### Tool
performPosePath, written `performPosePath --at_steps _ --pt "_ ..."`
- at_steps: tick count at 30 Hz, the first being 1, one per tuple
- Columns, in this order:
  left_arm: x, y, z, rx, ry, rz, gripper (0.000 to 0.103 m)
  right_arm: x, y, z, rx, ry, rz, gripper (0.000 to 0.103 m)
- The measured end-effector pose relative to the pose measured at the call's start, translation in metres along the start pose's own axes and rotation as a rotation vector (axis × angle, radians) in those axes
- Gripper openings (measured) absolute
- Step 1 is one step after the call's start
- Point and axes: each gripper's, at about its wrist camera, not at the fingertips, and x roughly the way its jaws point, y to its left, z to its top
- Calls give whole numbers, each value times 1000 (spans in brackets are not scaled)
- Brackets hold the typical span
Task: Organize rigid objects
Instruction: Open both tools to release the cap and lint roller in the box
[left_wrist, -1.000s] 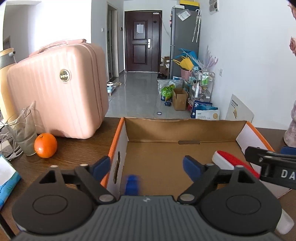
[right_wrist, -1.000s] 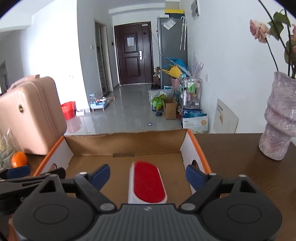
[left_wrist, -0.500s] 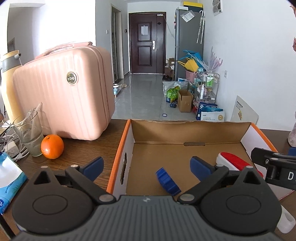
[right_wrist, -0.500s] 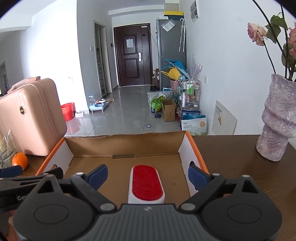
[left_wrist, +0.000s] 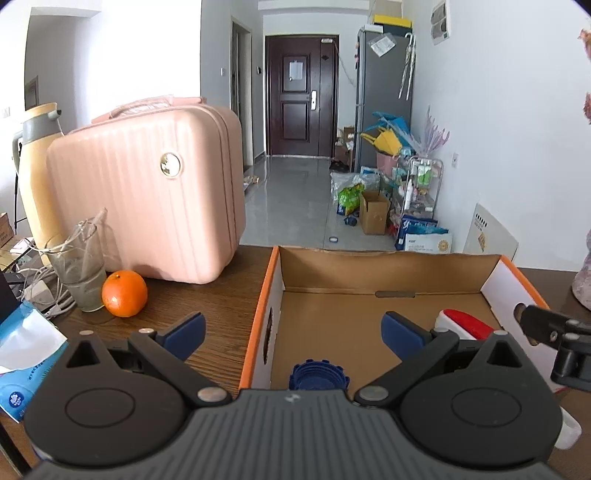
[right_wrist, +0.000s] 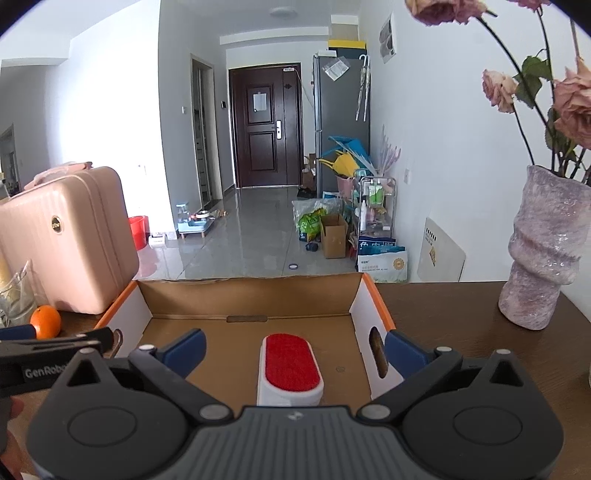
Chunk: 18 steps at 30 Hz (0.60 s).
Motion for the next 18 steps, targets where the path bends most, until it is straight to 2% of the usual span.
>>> performPosePath --at_steps 18 --pt "-67 22 -24 3 -71 -50 103 -68 0 -30 -21 -60 -6 103"
